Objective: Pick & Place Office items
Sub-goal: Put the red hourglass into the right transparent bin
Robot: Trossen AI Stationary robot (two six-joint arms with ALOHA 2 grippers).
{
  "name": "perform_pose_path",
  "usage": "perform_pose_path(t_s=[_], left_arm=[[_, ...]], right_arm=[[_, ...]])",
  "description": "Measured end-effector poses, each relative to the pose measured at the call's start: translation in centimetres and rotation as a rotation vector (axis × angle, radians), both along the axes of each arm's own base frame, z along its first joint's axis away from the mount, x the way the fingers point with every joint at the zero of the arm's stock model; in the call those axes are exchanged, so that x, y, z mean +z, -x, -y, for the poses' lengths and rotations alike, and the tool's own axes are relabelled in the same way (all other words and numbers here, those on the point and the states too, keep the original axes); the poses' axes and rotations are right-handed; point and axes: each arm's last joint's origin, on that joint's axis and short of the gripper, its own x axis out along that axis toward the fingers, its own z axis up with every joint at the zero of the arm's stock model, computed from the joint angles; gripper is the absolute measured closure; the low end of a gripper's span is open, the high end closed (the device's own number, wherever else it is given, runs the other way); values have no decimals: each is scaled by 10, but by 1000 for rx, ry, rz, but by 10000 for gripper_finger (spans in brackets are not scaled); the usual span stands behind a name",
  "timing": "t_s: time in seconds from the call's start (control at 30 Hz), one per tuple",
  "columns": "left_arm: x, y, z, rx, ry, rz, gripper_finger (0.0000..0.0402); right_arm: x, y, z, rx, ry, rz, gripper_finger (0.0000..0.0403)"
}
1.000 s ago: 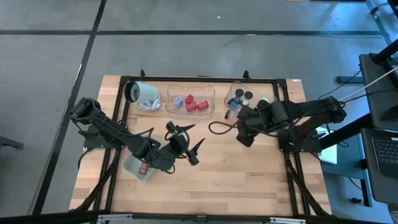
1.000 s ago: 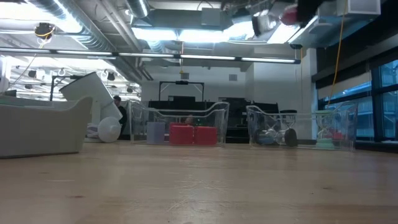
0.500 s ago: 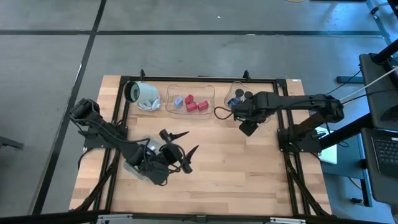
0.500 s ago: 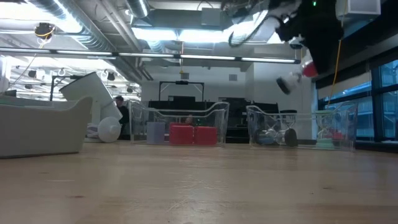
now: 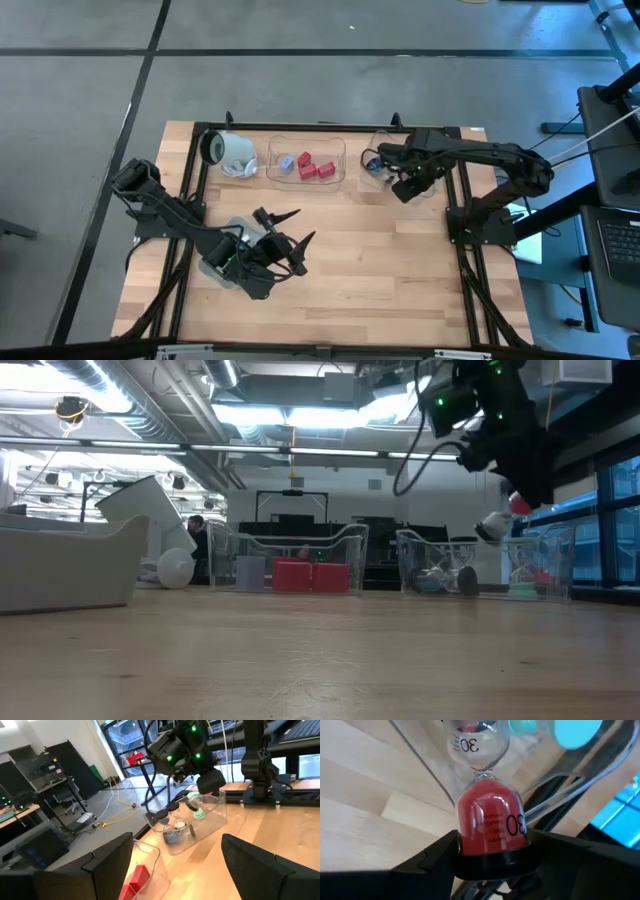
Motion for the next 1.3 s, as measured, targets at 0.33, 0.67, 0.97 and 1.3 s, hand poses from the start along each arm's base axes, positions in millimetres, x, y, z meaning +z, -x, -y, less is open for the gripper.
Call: perform_pose_path(t_s=[0.33,0.67,0.97,1.3], left_arm=[[-1,1,0,1,-4,-9,111],[-3,1,-1,0,-14,-25,128],[-7,3,-4,8,-15,-50,133],[-8,1,-8,22,-18,-56,133]], right_arm=[[-23,10,14,-56,-60,-98,182],[-44,0,29,-51,-87,-135,181],[-57,-5,37,-17,-127,-177,181],[-58,-5,41,17,-84,-178,170]])
